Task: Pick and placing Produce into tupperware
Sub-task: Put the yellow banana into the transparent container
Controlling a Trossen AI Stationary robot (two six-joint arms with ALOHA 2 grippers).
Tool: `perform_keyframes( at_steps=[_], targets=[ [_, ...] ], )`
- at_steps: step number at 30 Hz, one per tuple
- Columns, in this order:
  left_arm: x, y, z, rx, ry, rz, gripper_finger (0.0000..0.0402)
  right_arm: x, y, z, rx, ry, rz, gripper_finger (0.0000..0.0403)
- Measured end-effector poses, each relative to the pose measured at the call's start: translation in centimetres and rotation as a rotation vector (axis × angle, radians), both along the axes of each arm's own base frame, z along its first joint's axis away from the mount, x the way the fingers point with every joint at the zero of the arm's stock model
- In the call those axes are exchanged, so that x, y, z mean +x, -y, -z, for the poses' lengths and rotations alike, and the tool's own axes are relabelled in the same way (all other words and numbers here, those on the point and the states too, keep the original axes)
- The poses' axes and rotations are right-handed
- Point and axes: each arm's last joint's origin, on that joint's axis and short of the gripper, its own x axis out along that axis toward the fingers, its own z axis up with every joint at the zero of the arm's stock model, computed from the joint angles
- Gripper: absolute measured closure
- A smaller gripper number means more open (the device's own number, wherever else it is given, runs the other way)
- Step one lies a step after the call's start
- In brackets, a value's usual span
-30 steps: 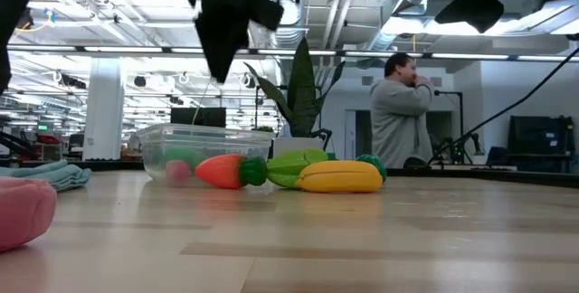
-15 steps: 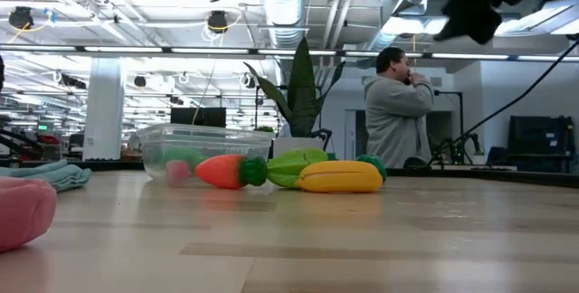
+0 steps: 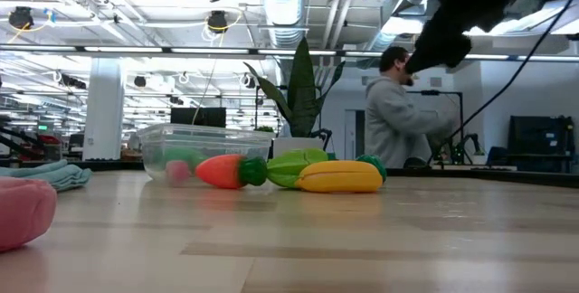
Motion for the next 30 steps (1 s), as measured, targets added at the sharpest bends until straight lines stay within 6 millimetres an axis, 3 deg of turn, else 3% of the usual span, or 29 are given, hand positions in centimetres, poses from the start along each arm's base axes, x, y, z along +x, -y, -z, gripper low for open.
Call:
perform_keyframes(
  at_steps=[6,14,20,30],
  targets=[
    [-4.0,-0.5,2.7,-0.145,0.179,-0.042,0.0205,2.0,-0.5,1.8,-0.014,0.007,-0.010,0.0170],
    [-7.4,-1.2,7.1,-0.272,0.247,-0.133,0.0205,3.8,-0.4,4.0,-0.008,-0.012,-0.033,0.0170],
    [-8.7,-1.5,8.9,-0.301,0.262,-0.183,0.0205,5.9,0.1,4.7,0.017,-0.036,-0.070,0.0170],
    [-9.1,-1.5,9.0,-0.306,0.281,-0.190,0.0205,8.1,1.3,6.2,0.008,-0.156,-0.085,0.0170]
  ],
)
